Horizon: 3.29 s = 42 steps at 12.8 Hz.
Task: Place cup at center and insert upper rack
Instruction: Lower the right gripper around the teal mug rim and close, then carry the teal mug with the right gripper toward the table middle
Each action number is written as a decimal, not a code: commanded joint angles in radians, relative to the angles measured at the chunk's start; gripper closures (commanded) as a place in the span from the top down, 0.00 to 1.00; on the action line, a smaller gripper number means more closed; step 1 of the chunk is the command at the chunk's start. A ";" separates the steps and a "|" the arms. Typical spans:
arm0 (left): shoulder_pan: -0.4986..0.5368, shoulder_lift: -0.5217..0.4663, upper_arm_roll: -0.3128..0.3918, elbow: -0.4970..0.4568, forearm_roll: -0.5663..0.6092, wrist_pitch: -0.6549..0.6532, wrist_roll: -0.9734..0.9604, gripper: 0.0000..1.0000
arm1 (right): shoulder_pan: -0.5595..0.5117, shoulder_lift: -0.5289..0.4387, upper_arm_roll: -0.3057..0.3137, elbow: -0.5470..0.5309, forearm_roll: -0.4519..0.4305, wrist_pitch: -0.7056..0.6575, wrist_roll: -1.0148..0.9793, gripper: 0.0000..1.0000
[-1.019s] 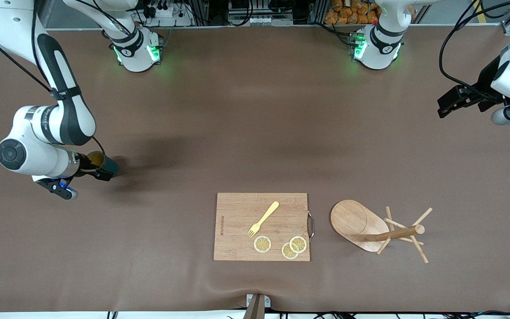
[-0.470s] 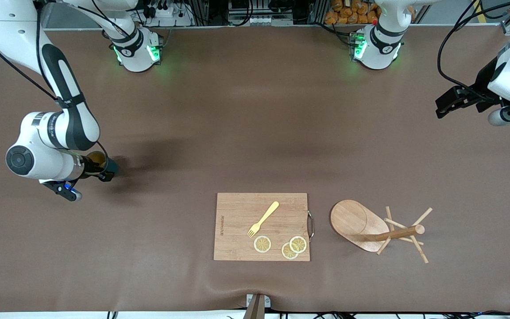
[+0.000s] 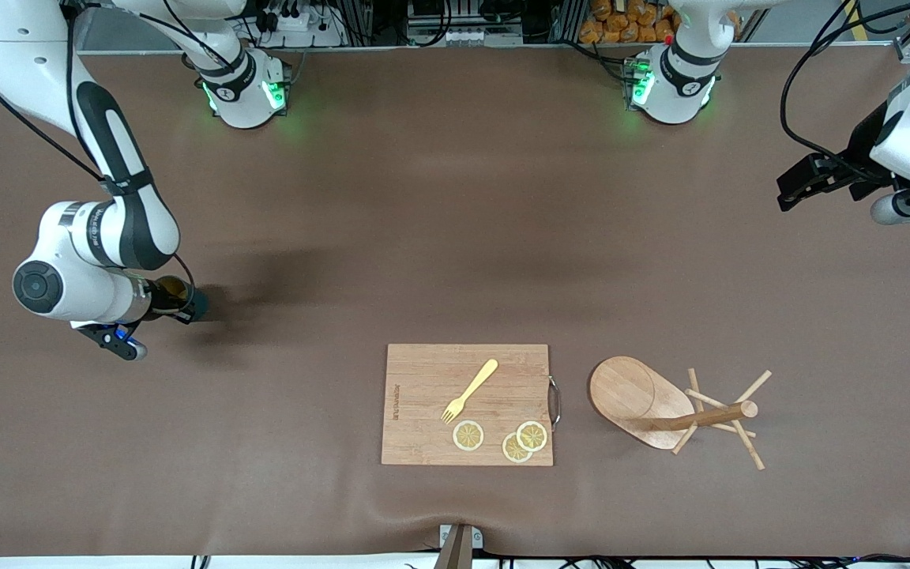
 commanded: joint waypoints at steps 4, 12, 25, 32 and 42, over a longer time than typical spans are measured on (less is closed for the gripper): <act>0.004 -0.014 -0.005 -0.006 -0.004 -0.005 0.000 1.00 | 0.045 -0.063 0.015 0.073 0.005 -0.132 0.076 0.00; 0.004 -0.015 -0.005 -0.006 -0.004 -0.005 0.000 1.00 | 0.414 -0.178 0.020 0.101 0.217 -0.172 0.594 0.00; 0.001 -0.015 -0.005 -0.010 -0.008 -0.007 0.000 1.00 | 1.000 -0.039 0.017 0.095 0.239 0.113 1.211 0.00; -0.006 -0.011 -0.008 -0.019 -0.008 -0.008 -0.019 1.00 | 1.067 0.056 0.017 0.093 0.242 0.199 1.303 0.00; -0.006 -0.011 -0.025 -0.026 -0.008 -0.008 -0.020 1.00 | 1.035 0.046 0.008 0.099 0.230 0.213 1.277 1.00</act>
